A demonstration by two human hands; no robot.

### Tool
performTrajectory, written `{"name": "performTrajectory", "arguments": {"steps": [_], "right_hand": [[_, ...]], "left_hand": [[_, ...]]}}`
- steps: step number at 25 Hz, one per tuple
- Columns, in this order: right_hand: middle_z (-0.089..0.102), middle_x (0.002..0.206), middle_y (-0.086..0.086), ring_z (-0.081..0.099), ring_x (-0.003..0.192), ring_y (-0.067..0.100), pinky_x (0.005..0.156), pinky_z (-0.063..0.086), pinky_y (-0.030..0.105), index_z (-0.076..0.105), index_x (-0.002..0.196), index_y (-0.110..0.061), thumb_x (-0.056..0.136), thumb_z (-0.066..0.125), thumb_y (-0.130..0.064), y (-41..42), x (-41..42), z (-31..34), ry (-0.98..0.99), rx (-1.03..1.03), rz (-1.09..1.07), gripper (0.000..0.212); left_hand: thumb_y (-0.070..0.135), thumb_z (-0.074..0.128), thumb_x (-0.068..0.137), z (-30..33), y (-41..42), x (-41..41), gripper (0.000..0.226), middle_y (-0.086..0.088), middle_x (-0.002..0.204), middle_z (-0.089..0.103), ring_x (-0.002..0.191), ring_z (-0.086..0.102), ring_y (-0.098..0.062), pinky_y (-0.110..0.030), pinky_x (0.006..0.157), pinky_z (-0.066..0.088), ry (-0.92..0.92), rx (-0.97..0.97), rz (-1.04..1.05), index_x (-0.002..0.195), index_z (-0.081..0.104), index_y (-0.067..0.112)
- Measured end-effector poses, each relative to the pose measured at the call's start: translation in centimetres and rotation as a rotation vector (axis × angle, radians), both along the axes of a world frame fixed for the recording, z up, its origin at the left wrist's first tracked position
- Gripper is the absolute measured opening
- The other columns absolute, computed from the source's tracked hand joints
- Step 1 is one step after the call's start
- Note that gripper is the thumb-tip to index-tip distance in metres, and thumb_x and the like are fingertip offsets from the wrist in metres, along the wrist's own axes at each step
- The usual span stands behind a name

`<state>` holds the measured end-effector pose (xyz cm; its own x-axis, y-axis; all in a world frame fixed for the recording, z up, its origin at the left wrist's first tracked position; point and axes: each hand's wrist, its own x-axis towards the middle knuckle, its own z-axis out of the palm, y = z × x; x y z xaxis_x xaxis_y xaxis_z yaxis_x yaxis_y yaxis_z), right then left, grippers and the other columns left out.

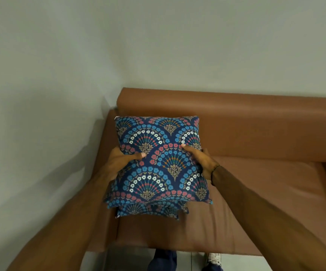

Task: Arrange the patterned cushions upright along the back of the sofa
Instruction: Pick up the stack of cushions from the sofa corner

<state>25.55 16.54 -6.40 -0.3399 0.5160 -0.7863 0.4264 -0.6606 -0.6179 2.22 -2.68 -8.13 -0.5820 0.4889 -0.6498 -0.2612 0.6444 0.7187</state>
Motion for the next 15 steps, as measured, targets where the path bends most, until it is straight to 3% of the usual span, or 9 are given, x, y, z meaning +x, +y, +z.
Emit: {"name": "performTrajectory", "arguments": {"steps": [1,4,6,8,10,12,15], "right_hand": [[0.068,0.103,0.008,0.072,0.083,0.027,0.086,0.062,0.055,0.037,0.143,-0.018,0.076,0.09,-0.044,0.9,1.1,0.7,0.027,0.005,-0.038,0.089],[0.067,0.125,0.016,0.074,0.105,0.038,0.09,0.061,0.058,0.038,0.137,-0.018,0.075,0.092,-0.04,4.4,4.8,3.3,0.053,0.039,-0.115,0.085],[0.066,0.128,0.014,0.073,0.107,0.037,0.088,0.061,0.054,0.038,0.137,-0.019,0.074,0.093,-0.039,7.6,8.7,4.7,0.047,0.088,-0.118,0.086],[0.068,0.126,0.009,0.074,0.1,0.03,0.076,0.062,0.044,0.042,0.141,-0.016,0.077,0.091,-0.036,10.6,13.6,6.3,0.043,0.129,-0.111,0.083],[0.07,0.11,0.0,0.07,0.084,0.017,0.061,0.055,0.031,0.049,0.132,-0.018,0.085,0.085,-0.029,14.0,19.7,6.6,0.015,0.144,-0.093,0.061],[0.066,0.107,-0.001,0.063,0.076,0.011,0.056,0.047,0.027,0.05,0.123,-0.025,0.09,0.082,-0.023,17.7,26.9,6.2,-0.006,0.149,-0.109,0.046],[0.068,0.105,-0.001,0.064,0.076,0.009,0.052,0.05,0.025,0.057,0.113,-0.026,0.086,0.085,-0.014,24.1,36.0,4.3,-0.035,0.149,-0.123,0.041]], "left_hand": [[0.045,0.107,0.042,1.4,0.8,0.7,0.115,-0.004,0.134,0.073,0.116,0.072,-0.025,-0.051,0.106,0.058,0.004,0.025,-0.029,0.143,0.062,0.014],[0.019,0.099,0.069,4.1,4.6,4.0,0.093,0.004,0.128,0.068,0.11,0.068,-0.013,-0.042,0.103,0.056,0.031,0.147,-0.11,0.149,0.052,0.018],[0.014,0.097,0.072,5.0,8.1,7.3,0.098,0.004,0.134,0.066,0.117,0.066,-0.015,-0.04,0.102,0.055,0.054,0.21,-0.159,0.155,0.045,0.021],[0.018,0.1,0.068,5.0,11.8,11.6,0.108,0.002,0.144,0.064,0.128,0.064,-0.021,-0.046,0.108,0.054,0.056,0.245,-0.192,0.158,0.04,0.025],[0.018,0.101,0.066,4.8,15.7,17.3,0.113,0.002,0.147,0.062,0.132,0.063,-0.021,-0.05,0.113,0.053,0.054,0.252,-0.235,0.159,0.037,0.026],[0.011,0.098,0.071,4.1,20.1,24.5,0.106,0.001,0.145,0.062,0.13,0.062,-0.02,-0.051,0.115,0.051,0.036,0.259,-0.277,0.157,0.037,0.024],[0.005,0.094,0.075,1.0,26.7,34.9,0.1,0.0,0.146,0.059,0.132,0.059,-0.019,-0.043,0.115,0.05,0.06,0.28,-0.269,0.155,0.036,0.021]]}}
